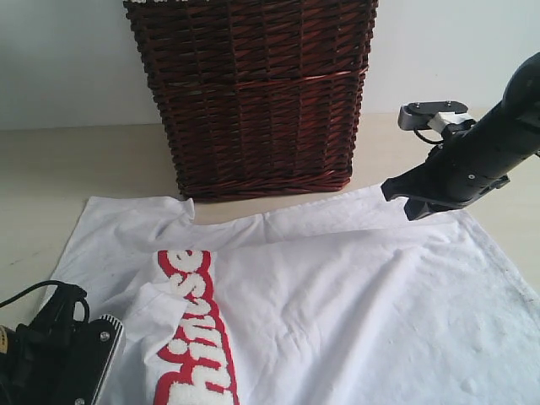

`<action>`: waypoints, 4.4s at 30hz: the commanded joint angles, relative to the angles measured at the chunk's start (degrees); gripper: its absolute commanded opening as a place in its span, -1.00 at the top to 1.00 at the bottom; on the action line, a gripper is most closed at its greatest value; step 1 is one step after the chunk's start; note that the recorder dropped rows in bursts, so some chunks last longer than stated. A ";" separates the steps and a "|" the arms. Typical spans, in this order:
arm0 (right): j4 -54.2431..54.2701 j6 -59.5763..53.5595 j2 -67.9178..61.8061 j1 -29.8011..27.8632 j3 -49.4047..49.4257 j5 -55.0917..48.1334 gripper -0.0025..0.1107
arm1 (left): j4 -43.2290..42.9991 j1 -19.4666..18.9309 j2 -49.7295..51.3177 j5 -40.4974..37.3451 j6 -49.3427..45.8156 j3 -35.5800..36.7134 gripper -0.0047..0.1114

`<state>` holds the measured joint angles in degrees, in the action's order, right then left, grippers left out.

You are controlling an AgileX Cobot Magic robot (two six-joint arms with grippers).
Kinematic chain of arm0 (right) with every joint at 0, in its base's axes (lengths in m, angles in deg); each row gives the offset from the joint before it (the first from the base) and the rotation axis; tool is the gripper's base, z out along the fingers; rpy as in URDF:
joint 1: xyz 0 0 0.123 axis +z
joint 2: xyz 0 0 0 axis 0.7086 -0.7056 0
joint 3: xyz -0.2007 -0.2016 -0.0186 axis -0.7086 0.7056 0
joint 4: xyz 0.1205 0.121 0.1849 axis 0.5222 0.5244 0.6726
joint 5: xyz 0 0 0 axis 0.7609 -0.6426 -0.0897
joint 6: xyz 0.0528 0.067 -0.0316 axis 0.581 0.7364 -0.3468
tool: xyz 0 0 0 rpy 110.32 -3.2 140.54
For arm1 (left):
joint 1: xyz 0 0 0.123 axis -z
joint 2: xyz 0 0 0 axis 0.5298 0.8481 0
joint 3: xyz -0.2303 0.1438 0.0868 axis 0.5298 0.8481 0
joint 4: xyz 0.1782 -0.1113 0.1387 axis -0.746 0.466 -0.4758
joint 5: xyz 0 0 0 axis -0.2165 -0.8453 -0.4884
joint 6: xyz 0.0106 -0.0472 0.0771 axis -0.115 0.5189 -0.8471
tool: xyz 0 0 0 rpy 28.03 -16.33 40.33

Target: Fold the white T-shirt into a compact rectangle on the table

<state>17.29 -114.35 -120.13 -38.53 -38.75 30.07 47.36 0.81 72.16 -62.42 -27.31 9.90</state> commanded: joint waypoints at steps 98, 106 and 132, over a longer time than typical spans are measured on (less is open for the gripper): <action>17.35 -14.05 0.62 0.08 0.11 -0.02 0.96 | -23.69 -30.93 13.95 -41.50 96.78 -16.29 0.53; 17.45 -14.44 0.50 0.08 0.11 -0.02 0.96 | -23.90 -30.93 11.90 -43.57 94.85 -22.46 0.01; 16.13 -15.84 -0.88 0.08 0.11 2.91 0.96 | -10.25 -30.20 52.10 -31.11 79.50 -72.66 0.92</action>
<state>34.17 -129.70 -121.12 -38.53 -38.75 32.18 38.54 -29.11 119.13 -93.47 51.35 -57.45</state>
